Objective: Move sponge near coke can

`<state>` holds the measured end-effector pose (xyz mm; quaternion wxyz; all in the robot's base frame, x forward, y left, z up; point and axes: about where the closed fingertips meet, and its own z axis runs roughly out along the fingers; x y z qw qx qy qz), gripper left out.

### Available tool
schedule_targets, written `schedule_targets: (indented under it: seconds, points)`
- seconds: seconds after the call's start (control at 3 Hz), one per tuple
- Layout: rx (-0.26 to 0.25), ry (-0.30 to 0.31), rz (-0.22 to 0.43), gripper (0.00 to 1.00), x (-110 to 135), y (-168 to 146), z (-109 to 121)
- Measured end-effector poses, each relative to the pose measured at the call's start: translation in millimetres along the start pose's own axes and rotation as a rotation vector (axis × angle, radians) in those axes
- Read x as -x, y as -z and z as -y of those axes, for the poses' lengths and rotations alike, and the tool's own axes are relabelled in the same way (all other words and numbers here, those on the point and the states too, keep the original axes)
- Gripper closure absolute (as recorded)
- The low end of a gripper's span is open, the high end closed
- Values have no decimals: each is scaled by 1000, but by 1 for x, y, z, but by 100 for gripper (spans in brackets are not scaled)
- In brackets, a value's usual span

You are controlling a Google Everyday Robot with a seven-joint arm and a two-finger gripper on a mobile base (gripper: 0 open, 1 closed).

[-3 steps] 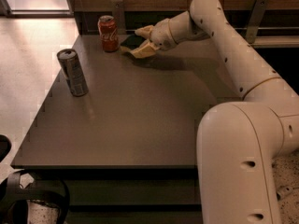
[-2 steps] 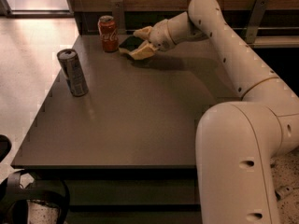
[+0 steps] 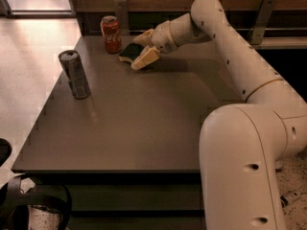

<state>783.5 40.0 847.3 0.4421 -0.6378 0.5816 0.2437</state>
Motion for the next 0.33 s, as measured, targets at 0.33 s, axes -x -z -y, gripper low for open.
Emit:
schedule_targets:
  seconds: [0.33]
  points:
    - [2,0,0,0,0,-1,0]
